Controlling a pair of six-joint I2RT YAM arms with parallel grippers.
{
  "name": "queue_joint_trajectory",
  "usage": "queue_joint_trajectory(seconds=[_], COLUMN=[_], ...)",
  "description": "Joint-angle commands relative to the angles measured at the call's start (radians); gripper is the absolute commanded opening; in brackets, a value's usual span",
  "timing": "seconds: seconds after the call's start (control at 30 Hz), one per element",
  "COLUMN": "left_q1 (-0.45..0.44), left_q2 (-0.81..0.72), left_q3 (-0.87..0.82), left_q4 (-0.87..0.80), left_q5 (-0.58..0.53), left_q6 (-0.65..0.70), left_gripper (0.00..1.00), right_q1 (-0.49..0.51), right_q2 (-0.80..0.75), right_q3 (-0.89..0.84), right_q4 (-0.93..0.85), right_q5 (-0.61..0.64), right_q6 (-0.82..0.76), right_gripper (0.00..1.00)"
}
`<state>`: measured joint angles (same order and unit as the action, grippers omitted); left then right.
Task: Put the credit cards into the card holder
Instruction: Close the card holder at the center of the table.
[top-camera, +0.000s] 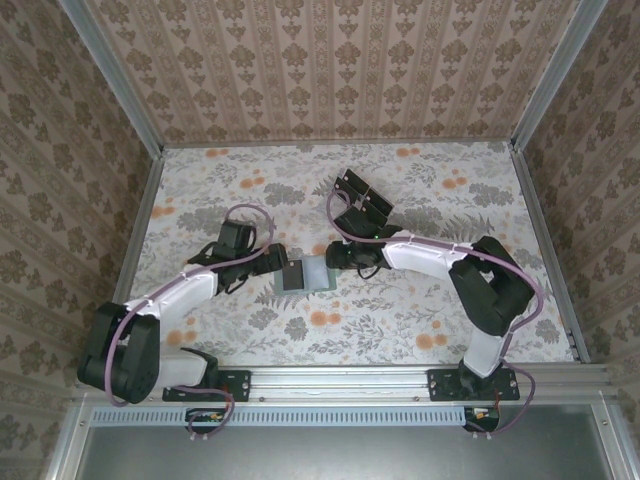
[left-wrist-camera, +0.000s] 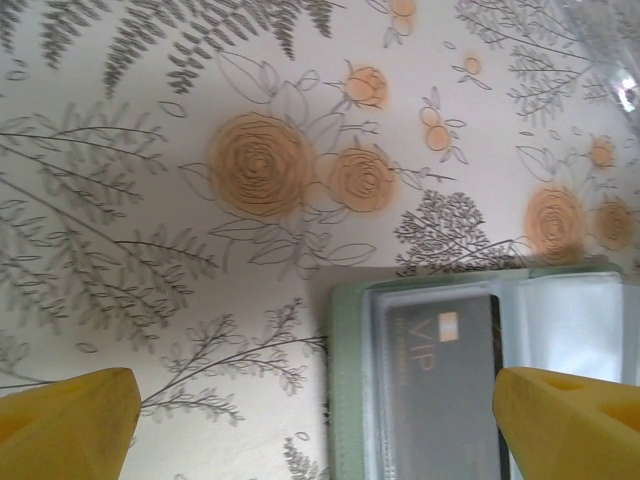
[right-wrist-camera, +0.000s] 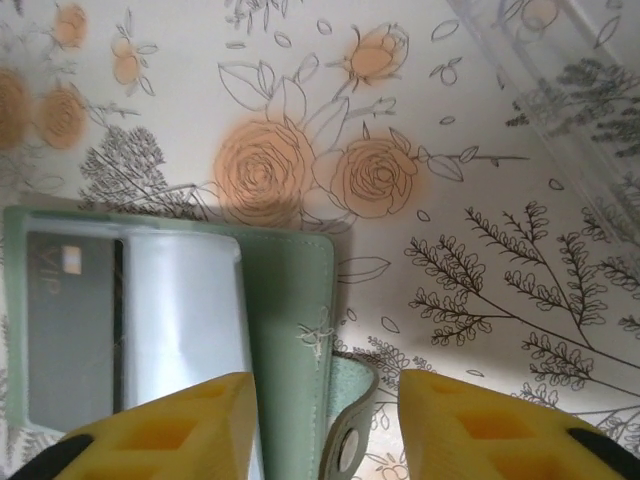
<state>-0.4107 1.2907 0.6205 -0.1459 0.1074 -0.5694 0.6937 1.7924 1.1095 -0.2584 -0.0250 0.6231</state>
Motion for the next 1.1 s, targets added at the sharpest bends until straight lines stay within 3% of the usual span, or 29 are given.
queue_joint_trajectory(seconds=[0.0, 0.1, 0.23, 0.73, 1.07], left_q1=[0.004, -0.001, -0.018, -0.085, -0.116], left_q2=[0.022, 0.051, 0.097, 0.201, 0.035], left_q3=[-0.027, -0.036, -0.036, -0.034, -0.056], left_q4=[0.1, 0.145, 0.192, 0.275, 0.347], left_q5=[0.087, 0.119, 0.143, 0.15, 0.215], left_q6=[-0.029, -0.036, -0.04, -0.059, -0.145], left_gripper=[1.0, 1.0, 1.0, 1.0, 1.0], right_q1=[-0.008, -0.013, -0.014, -0.014, -0.023], right_q2=[0.02, 0.012, -0.001, 0.016, 0.056], right_q3=[-0.02, -0.059, -0.101, -0.137, -0.131], right_q4=[0.012, 0.044, 0.08, 0.138, 0.184], right_q5=[0.016, 0.002, -0.011, -0.05, -0.09], right_q6=[-0.006, 0.006, 0.021, 0.044, 0.056], right_gripper=[0.24, 0.1, 0.02, 0.0, 0.0])
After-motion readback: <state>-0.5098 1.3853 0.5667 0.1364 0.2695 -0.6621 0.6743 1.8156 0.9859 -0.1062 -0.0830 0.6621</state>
